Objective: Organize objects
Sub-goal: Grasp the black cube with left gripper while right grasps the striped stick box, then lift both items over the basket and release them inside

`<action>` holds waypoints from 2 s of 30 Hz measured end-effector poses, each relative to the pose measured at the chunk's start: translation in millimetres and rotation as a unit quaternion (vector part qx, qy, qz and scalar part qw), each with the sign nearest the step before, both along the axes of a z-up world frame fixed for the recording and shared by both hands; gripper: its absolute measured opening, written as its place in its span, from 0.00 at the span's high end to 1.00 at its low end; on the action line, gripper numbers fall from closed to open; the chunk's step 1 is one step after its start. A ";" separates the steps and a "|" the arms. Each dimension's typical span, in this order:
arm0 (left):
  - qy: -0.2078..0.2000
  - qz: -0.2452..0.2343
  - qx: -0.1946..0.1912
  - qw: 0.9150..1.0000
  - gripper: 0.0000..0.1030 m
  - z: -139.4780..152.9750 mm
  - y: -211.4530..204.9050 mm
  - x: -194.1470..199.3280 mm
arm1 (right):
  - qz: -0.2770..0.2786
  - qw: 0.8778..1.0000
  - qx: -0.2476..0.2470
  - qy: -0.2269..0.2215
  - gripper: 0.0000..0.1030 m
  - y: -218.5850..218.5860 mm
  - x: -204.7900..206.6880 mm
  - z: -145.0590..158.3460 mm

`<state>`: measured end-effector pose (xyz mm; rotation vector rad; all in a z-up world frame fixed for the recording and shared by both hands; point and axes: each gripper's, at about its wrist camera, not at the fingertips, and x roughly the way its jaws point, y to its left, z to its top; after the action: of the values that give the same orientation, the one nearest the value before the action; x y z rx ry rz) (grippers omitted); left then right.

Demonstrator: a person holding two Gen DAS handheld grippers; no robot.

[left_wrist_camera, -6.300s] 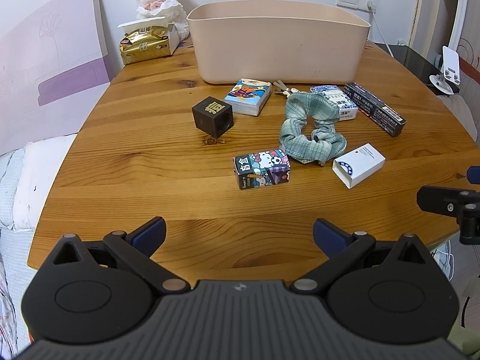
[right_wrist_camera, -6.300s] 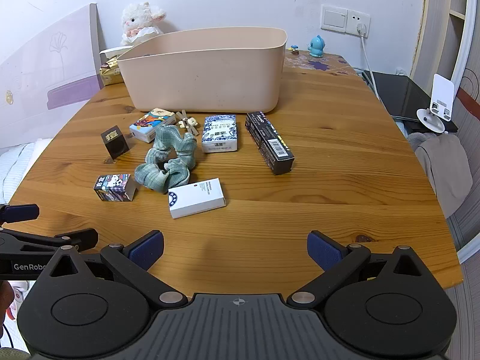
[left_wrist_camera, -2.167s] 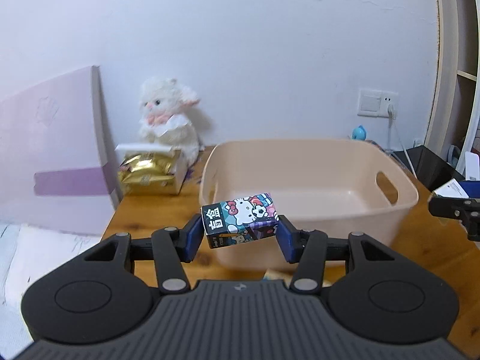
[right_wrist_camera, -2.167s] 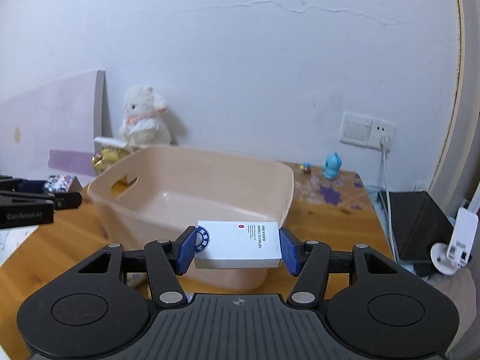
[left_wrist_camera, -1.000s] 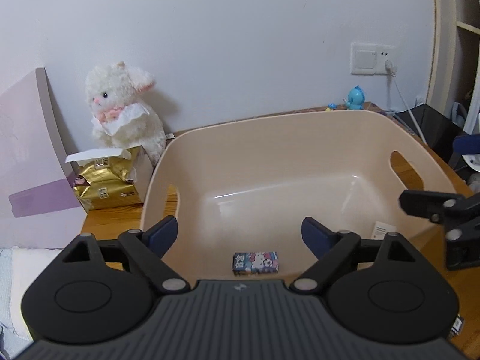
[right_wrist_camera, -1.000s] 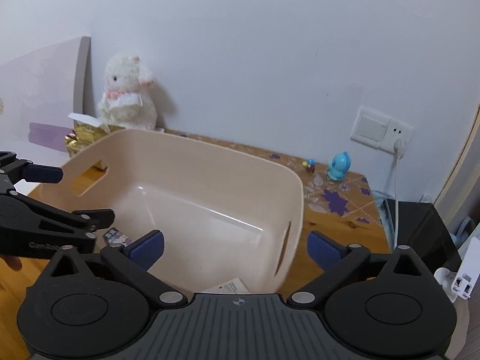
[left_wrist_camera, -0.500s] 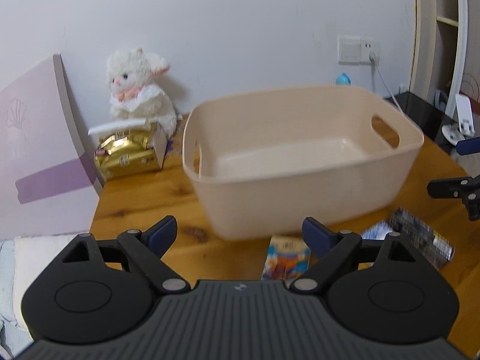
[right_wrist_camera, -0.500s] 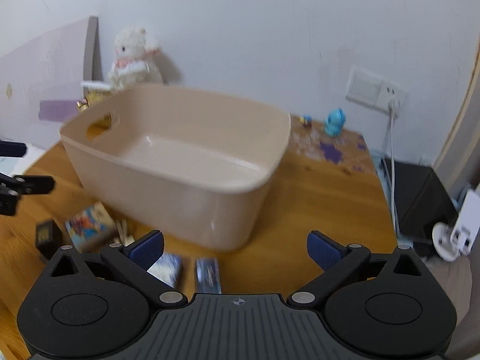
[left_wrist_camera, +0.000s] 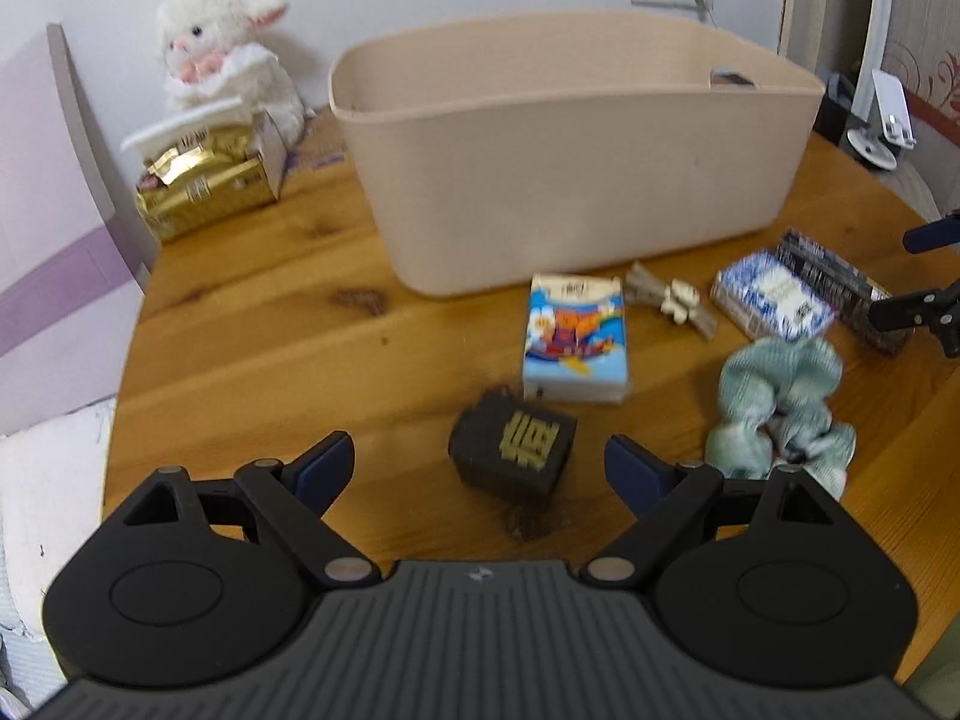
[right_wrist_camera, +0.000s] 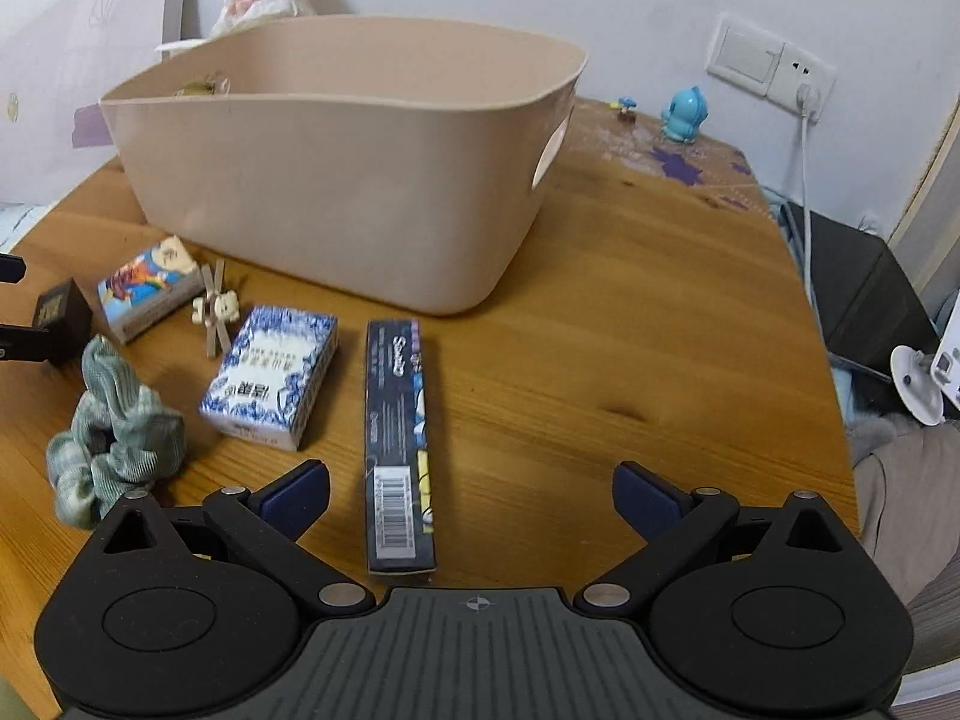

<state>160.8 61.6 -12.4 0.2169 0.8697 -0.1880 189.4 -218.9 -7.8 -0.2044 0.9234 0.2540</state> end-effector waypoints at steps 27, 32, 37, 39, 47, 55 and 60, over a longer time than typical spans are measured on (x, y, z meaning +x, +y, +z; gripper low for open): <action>-0.010 -0.003 -0.045 0.999 0.54 -9.4 3.3 -3.9 | 0.024 0.999 0.030 -0.022 0.79 12.2 -13.6 -3.4; -0.036 -0.004 -0.051 0.998 0.54 7.6 3.9 -11.8 | 0.028 0.998 0.038 -0.045 0.79 7.9 -20.5 18.1; -0.070 -0.009 -0.053 0.996 0.55 33.6 2.6 -14.0 | 0.032 0.995 0.055 -0.072 0.79 1.4 -25.6 45.7; -0.086 -0.013 -0.052 0.995 0.55 45.7 0.9 -13.4 | 0.036 0.994 0.055 -0.088 0.79 1.5 -27.8 57.4; -0.129 -0.021 -0.041 0.991 0.55 80.7 -12.3 7.8 | 0.050 0.986 0.036 -0.154 0.79 11.3 -17.8 105.5; -0.144 -0.018 -0.045 0.988 0.55 99.6 -36.5 53.0 | 0.056 0.981 0.032 -0.185 0.79 32.2 26.5 134.2; -0.133 -0.012 -0.029 0.991 0.55 92.4 -55.6 82.1 | 0.043 0.984 0.038 -0.170 0.79 40.7 61.3 124.8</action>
<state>242.9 5.9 80.0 0.1930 0.5953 -0.2008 250.7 -178.1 116.9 -0.2106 0.5647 0.3229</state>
